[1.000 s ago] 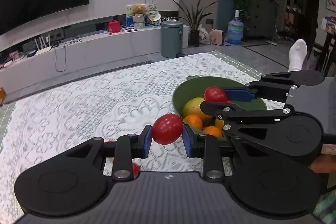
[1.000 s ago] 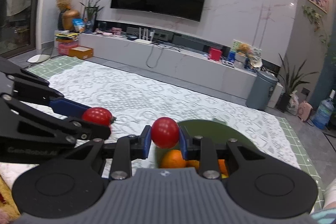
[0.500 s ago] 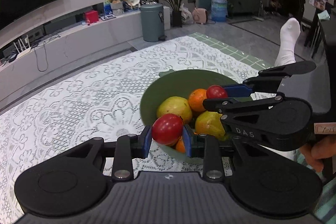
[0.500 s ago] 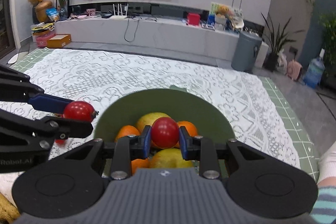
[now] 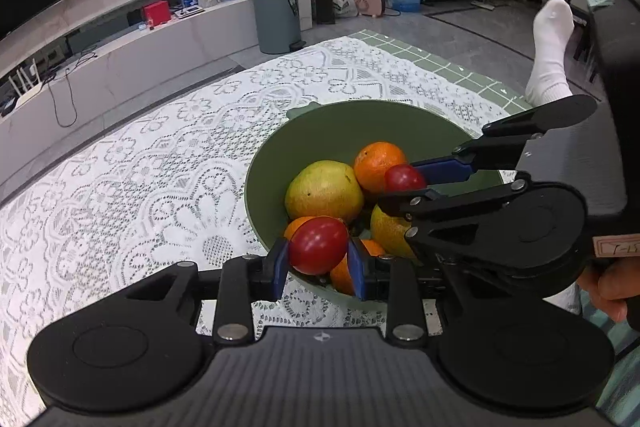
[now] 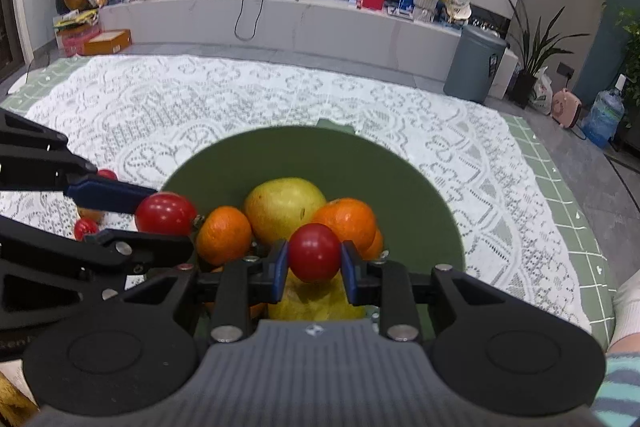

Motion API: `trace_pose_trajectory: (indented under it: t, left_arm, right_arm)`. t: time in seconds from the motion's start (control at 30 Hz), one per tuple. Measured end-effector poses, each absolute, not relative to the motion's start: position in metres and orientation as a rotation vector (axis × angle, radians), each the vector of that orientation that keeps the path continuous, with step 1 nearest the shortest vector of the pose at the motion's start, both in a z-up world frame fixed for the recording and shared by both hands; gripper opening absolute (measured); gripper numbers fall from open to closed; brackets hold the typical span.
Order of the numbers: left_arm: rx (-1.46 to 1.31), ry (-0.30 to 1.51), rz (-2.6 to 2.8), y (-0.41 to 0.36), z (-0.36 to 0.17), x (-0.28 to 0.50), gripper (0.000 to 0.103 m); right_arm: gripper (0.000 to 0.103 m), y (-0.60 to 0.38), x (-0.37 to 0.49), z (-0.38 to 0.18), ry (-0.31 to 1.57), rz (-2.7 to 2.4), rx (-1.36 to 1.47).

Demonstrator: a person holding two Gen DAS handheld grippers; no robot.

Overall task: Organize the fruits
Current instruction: 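Open the left gripper over the colander while the right gripper releases its tomato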

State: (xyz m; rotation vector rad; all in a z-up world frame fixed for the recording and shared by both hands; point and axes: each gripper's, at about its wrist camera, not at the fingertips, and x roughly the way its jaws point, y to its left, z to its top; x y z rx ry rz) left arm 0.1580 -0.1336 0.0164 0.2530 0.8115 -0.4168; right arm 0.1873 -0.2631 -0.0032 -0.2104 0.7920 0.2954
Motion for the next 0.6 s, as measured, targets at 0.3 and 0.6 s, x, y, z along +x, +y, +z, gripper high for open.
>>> trace_pose_trajectory:
  t: [0.3,0.6]
  left_arm:
    - [0.334,0.868,-0.437,-0.142,0.019,0.169,0.035]
    - [0.398,0.888,-0.441,-0.148,0.016,0.178,0.035]
  right_arm:
    - [0.025,-0.264,0.192,-0.004,0.833,0.303,-0.208]
    - [0.025,-0.262,0.195,-0.006,0.841,0.312,-0.216]
